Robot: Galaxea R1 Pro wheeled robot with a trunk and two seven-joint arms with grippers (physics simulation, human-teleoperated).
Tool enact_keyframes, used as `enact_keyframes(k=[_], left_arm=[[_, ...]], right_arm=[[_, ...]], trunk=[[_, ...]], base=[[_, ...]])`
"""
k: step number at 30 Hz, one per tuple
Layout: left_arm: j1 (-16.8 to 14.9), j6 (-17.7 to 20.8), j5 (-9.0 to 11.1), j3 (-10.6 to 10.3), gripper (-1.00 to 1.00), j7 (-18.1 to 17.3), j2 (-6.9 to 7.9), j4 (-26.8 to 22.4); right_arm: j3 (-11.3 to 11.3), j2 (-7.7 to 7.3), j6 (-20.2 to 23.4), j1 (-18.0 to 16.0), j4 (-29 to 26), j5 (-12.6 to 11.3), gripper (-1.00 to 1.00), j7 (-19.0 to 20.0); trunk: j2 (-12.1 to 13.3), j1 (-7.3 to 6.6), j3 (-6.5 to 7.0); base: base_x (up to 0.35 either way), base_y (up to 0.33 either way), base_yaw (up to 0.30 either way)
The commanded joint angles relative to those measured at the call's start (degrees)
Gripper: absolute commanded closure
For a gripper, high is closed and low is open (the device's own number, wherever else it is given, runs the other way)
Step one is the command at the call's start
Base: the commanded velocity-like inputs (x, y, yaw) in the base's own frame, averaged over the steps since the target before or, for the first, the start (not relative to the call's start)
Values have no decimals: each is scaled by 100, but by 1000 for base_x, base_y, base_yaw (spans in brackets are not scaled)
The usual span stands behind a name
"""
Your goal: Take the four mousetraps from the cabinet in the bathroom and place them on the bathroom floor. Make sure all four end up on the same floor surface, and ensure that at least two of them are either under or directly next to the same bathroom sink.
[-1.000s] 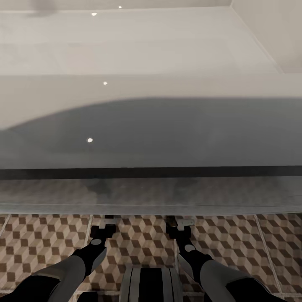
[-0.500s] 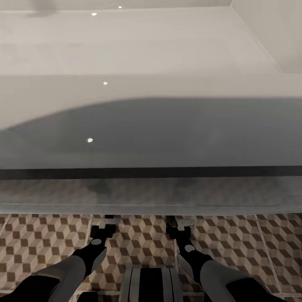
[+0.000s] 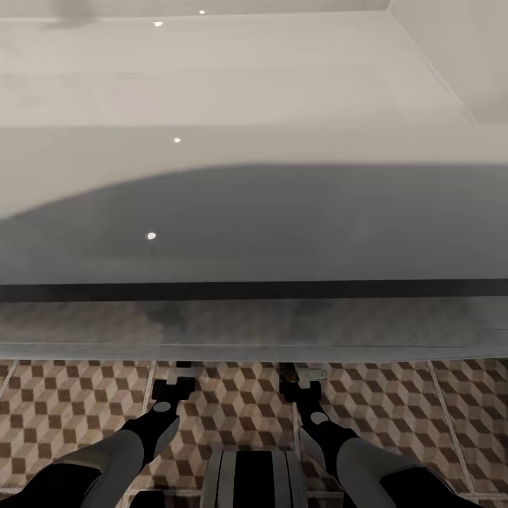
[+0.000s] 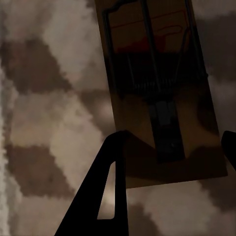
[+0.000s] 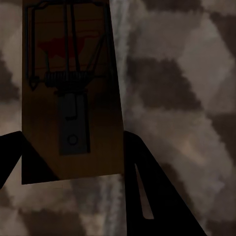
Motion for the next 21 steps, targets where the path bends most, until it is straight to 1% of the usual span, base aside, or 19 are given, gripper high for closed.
enact_keyframes(k=[1,8,21], left_arm=[[-4,-6,-5,-52,100,50,-1,13],[-4,-6,-5,-52,100,50,-1,13],[-4,-13,-5,-52,100,50,2,13]], right_arm=[[50,1,-9,-3,6,-16,100,-64],[50,1,-6,-3,184,-9,100,-64],[50,1,-6,-3,250,0,100,-64]], trunk=[[-1,0,-3],[-1,0,-3],[-1,0,-3]], base=[[0,0,0],[0,0,0],[0,0,0]])
